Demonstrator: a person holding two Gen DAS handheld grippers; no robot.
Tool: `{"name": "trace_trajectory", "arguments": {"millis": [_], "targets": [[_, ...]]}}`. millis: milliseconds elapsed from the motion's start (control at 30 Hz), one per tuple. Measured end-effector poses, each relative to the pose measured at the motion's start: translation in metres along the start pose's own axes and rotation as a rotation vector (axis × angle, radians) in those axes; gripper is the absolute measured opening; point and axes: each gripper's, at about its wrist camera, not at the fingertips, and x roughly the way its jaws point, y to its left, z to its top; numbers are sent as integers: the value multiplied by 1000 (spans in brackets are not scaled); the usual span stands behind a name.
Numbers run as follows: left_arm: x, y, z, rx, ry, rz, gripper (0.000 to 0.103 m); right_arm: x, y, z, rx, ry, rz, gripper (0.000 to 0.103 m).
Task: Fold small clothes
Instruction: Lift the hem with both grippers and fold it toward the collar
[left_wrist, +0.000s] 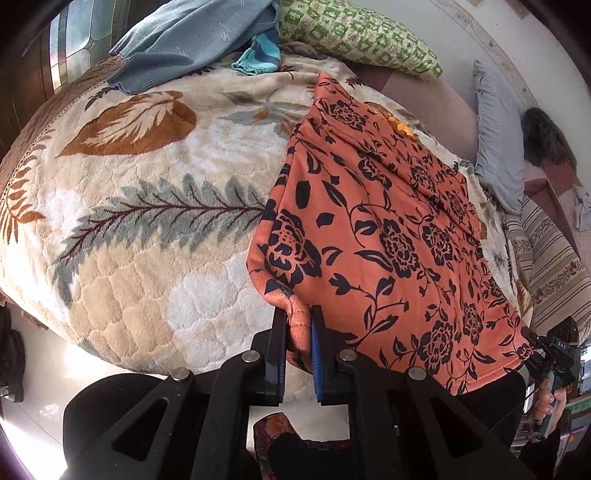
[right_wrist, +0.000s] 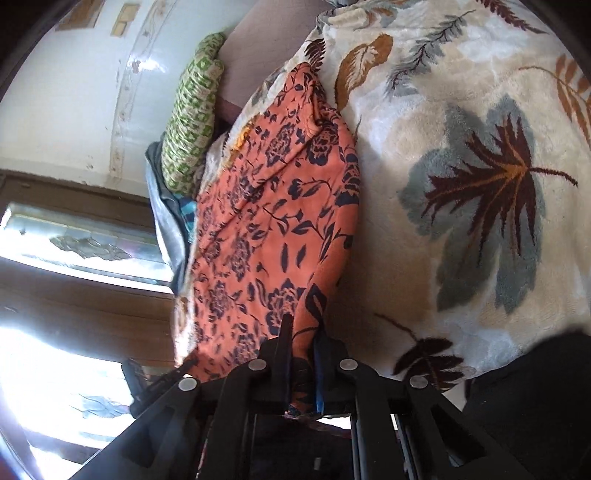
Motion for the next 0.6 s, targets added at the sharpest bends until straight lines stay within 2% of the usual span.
{"name": "trace_trajectory", "arguments": {"millis": [167,300,467,567,600], "targets": [[-17,-7,21,4,-44,-42,11,-5,7,15,53,-44,132,9],[-24,-9,49,-3,-69,-55,11,-6,17,39,69,-89,195,9],[-19,-15,102,2,-101,-59,11,-3,31,88,65,-138,240,9],[-7,-17,146,-13,-113,-62,10,10,41,127,69,-158,259,9],[-3,-17,162,-20,-120,-61,7,16,44,141,66,-165,255,9]]}}
